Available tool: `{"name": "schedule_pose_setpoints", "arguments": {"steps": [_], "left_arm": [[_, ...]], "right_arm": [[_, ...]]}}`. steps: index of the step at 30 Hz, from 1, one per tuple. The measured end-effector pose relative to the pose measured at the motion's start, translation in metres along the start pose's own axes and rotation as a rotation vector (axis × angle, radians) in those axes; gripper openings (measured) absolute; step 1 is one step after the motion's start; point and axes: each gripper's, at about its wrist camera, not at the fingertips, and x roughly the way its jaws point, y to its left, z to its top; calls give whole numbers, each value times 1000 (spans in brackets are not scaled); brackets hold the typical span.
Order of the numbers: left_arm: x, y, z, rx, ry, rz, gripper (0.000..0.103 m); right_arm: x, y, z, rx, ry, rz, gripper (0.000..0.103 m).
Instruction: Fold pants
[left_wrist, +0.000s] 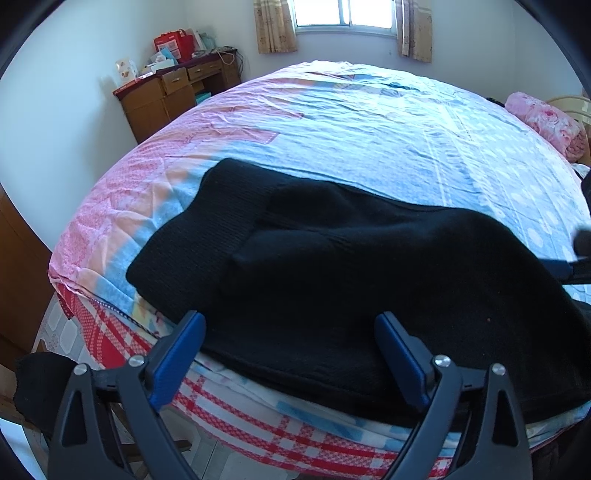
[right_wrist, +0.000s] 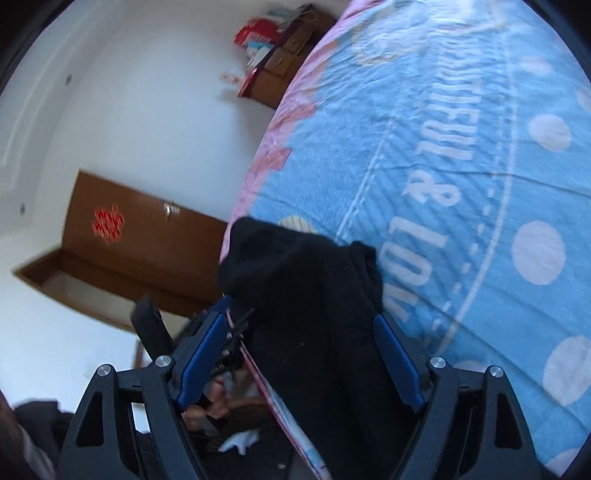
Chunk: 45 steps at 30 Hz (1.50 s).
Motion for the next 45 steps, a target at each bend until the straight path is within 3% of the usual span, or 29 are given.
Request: {"name": "schedule_pose_setpoints", "arguments": {"steps": [5,10,13,18,25,30,38,42,45], "left_arm": [[2,-3,-1,8,-2,12,96],[2,-3,-1,6,-2,7,96],[2,-3,-1,6,-2,8,96],[1,-1,-1,7,0,-2,96],[1,0,-1,7,-2,-5,98],[1,-1,-1,7,0,-6,98],[0,1,-2,6,1,-7,98],[0,1,-1,3,2,-16,98],[0,2,-2,5,1,-14,98]], "right_arm": [[13,26,-19,-161,51,-24,83],[25,19,-14,-139,37,-86,83],[30,15,-9,-132,13,-168,83],[31,12,3,-88,-22,-88,83],[28,47,-19,-284,-20,-265,83],[35,52,-22,-313,7,-231,83],[28,59,-9,-328,-97,-281,83],[31,58,-9,-314,-75,-277,83],[30,60,-17,-312,-12,-226,83]]}}
